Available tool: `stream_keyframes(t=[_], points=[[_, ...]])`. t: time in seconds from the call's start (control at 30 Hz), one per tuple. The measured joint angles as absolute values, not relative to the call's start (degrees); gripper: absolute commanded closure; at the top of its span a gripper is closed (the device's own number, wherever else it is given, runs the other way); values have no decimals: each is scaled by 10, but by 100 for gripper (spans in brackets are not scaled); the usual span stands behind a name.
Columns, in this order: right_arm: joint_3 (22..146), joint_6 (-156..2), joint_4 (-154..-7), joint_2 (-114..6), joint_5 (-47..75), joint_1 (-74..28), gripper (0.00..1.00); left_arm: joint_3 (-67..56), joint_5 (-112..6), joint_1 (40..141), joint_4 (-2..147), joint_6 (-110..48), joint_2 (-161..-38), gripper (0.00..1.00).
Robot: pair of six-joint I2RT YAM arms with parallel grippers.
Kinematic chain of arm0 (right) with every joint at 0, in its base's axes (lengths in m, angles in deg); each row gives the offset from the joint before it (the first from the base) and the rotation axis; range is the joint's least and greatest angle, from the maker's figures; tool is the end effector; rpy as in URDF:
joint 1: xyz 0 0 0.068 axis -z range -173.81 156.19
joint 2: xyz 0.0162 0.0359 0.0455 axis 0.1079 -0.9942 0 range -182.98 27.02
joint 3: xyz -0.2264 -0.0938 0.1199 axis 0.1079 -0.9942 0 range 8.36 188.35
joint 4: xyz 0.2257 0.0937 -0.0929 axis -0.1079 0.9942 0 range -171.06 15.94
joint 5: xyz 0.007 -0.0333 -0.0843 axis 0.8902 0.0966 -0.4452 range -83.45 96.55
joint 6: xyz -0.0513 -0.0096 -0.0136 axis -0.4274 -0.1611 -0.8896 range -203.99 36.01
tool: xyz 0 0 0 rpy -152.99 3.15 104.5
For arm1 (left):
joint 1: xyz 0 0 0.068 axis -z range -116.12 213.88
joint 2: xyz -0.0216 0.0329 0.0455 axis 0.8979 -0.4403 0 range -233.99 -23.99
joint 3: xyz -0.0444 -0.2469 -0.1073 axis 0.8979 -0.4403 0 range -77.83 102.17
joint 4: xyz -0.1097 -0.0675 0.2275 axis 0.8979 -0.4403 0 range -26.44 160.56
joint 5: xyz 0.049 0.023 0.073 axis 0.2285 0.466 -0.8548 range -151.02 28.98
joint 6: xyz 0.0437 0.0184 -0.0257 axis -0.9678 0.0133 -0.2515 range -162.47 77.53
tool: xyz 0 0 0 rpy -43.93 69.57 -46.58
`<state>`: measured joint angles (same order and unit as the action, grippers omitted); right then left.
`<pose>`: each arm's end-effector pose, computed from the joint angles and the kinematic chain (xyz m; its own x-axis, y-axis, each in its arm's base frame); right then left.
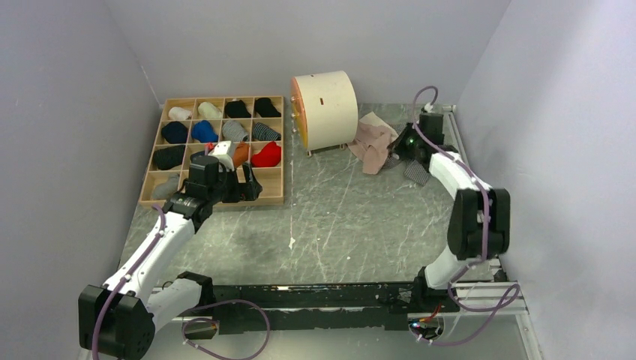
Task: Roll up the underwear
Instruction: Pick up the underwear from the center of the board, then flatten out the underwear at the center of the board.
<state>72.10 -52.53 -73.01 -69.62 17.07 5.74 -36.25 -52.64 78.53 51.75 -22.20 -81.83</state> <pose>0.3710 0.0095 0.2217 -0.6350 0.5081 -0.5818 0.2177 0.8404 0.4963 0.2124 -0.0609 0.2633 -0.6481 -0.1847 -0.7388 0.1505 0.9199 -0.3620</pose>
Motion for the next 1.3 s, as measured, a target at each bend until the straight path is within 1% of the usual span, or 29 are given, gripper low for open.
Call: stream_keyframes(t=[0.27, 0.43, 0.5, 0.63, 0.73, 0.9, 1.0, 1.1, 1.23, 1.27, 1.3], points=[[713, -503, -684, -469, 297, 44, 100, -337, -524, 785, 487, -210, -824, 3], [711, -480, -608, -378, 372, 5, 100, -276, -505, 785, 450, -203, -851, 3], [686, -474, -597, -331, 415, -25, 100, -271, -494, 785, 450, -203, -854, 3], [593, -438, -599, -214, 487, -77, 100, -280, -472, 785, 449, -203, -852, 3], [605, -416, -613, -209, 533, -84, 100, -293, -462, 785, 444, -202, -842, 3], [700, -408, -637, -289, 565, -132, 100, -302, -469, 785, 421, -196, -791, 3], [721, -411, -648, -308, 569, -151, 100, -302, -477, 785, 415, -190, -763, 3], [689, -423, -647, -291, 541, -151, 100, -302, -484, 785, 407, -188, -746, 3], [557, -423, -611, -244, 454, -151, 99, -308, -480, 785, 396, -188, -733, 3], [523, -422, -589, -237, 428, -151, 92, -313, -476, 785, 394, -188, -730, 3], [499, -420, -567, -233, 407, -151, 90, -322, -468, 785, 396, -188, -725, 3]])
